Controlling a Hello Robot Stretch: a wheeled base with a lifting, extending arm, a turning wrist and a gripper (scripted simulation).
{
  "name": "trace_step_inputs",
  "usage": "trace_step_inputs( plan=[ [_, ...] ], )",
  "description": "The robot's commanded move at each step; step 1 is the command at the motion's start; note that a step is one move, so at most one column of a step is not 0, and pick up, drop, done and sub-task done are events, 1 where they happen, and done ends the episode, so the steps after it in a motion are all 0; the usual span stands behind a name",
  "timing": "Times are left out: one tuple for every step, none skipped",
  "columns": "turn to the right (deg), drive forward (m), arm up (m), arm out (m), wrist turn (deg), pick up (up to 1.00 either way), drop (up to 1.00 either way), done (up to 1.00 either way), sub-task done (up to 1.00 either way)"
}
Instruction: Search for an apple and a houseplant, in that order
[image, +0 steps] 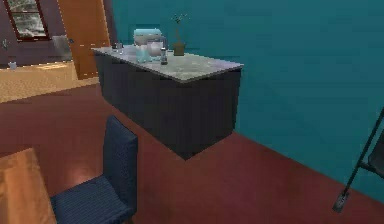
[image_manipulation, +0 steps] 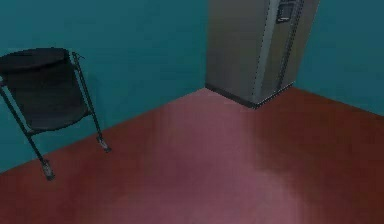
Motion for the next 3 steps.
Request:
trace_step_inputs(
  plan=[
    [-3.0,0.0,0.0,0.0,0.0,0.0,0.0,0.0,0.0],
    [45.0,0.0,0.0,0.0,0.0,0.0,0.0,0.0,0.0],
    [6.0,0.0,0.0,0.0,0.0,0.0,0.0,0.0,0.0]
  ],
)
